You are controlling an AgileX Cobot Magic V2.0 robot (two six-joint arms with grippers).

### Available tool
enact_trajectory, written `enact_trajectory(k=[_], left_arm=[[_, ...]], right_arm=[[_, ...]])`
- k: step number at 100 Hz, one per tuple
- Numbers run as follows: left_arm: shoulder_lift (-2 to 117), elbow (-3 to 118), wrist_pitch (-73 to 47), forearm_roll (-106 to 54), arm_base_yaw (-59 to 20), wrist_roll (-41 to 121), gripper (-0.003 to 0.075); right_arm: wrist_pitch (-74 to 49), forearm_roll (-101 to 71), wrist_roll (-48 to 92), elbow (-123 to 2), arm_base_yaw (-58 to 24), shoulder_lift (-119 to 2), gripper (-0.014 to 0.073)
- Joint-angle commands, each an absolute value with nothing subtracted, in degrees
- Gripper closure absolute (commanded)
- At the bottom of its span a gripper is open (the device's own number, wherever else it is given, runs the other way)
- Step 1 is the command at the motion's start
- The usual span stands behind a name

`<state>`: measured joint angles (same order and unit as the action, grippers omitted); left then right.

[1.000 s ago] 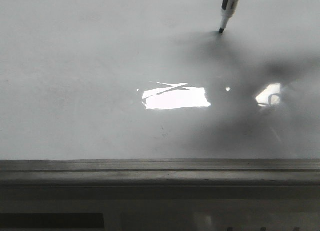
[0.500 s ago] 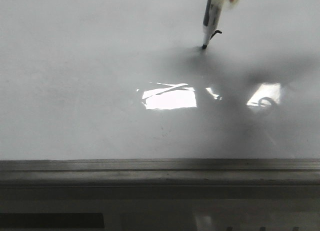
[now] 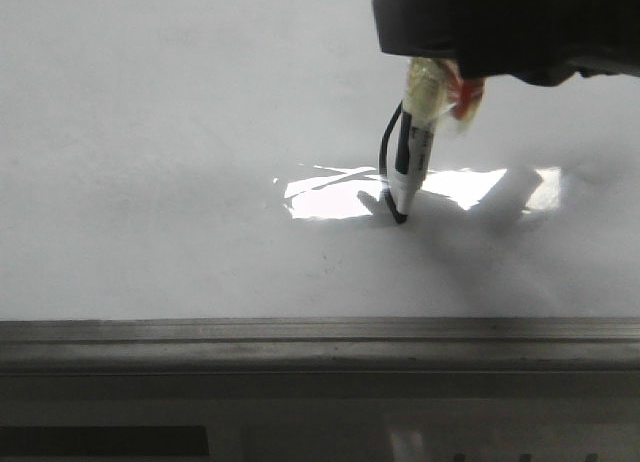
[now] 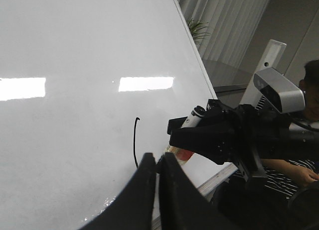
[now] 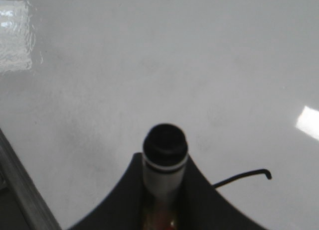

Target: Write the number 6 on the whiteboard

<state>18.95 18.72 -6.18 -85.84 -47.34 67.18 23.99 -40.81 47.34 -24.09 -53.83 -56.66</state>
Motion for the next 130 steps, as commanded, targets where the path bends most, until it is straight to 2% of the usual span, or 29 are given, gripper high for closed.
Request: enact_trajectory(k=[1, 21, 32, 88, 130], left_arm=[[19.36, 20.25, -6.51, -86.59, -47.66, 66.82, 0.0741], [19.36, 20.25, -6.51, -86.59, -47.66, 66.82, 0.0741], [19.36, 20.25, -6.51, -86.59, -47.66, 66.82, 0.0741], [19.36, 20.25, -6.63, -86.59, -47.66, 66.82, 0.0741], [19.36, 20.25, -6.93, -86.59, -47.66, 66.82, 0.0741]], right_arm=[[25.42, -42.67, 50.46, -24.89, -53.00, -55.36, 0.0665], [31.62, -53.56, 63.74, -24.89, -52.57, -54.98, 0.0665], [33.92, -52.92, 63.67, -26.27, -52.57, -54.98, 0.0665], [27.91, -50.30, 63.67, -32.29, -52.69, -61.13, 0.0665], [23.60, -50.30, 63.67, -32.51, -52.69, -60.88, 0.0665]])
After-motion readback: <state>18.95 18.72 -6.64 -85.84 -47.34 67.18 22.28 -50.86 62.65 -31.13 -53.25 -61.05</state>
